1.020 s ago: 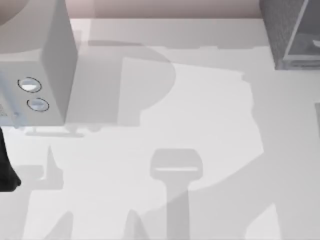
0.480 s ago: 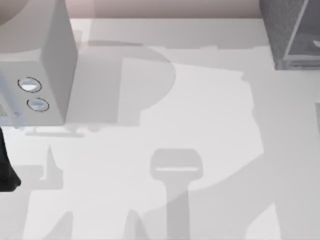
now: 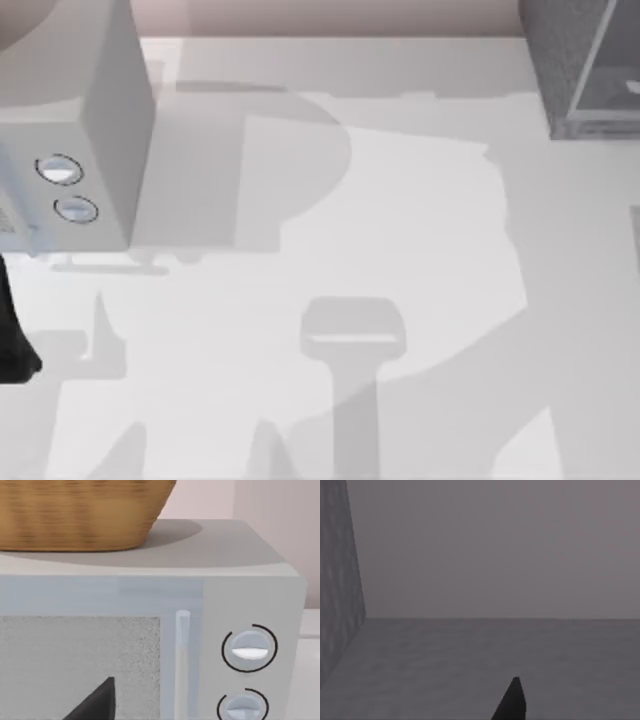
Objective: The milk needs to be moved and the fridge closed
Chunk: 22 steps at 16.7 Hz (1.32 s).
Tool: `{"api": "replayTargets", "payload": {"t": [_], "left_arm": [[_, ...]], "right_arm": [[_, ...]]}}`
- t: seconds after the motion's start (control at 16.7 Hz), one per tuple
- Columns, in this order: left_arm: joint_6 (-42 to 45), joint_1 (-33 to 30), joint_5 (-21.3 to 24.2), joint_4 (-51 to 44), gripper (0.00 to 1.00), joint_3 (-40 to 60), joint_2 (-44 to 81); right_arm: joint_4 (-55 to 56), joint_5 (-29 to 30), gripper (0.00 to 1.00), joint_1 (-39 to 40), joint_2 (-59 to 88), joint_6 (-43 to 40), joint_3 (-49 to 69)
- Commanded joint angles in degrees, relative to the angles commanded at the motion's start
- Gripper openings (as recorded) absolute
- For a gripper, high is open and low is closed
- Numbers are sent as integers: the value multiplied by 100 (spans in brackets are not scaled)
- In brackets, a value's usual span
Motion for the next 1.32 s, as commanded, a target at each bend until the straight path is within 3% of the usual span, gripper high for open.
{"api": "replayTargets", "payload": {"t": [0.24,0.3,0.96,1.32], "left_arm": [[0,0,0,0,100,0,0],[0,0,0,0,100,0,0],[0,0,0,0,100,0,0],[0,0,0,0,100,0,0]], "right_arm": [[0,0,98,0,0,0,0],[0,0,100,0,0,0,0],[-53,31,100,78,-151,40,-136],[-868,331,100,602,-1990,82,-1609]]}}
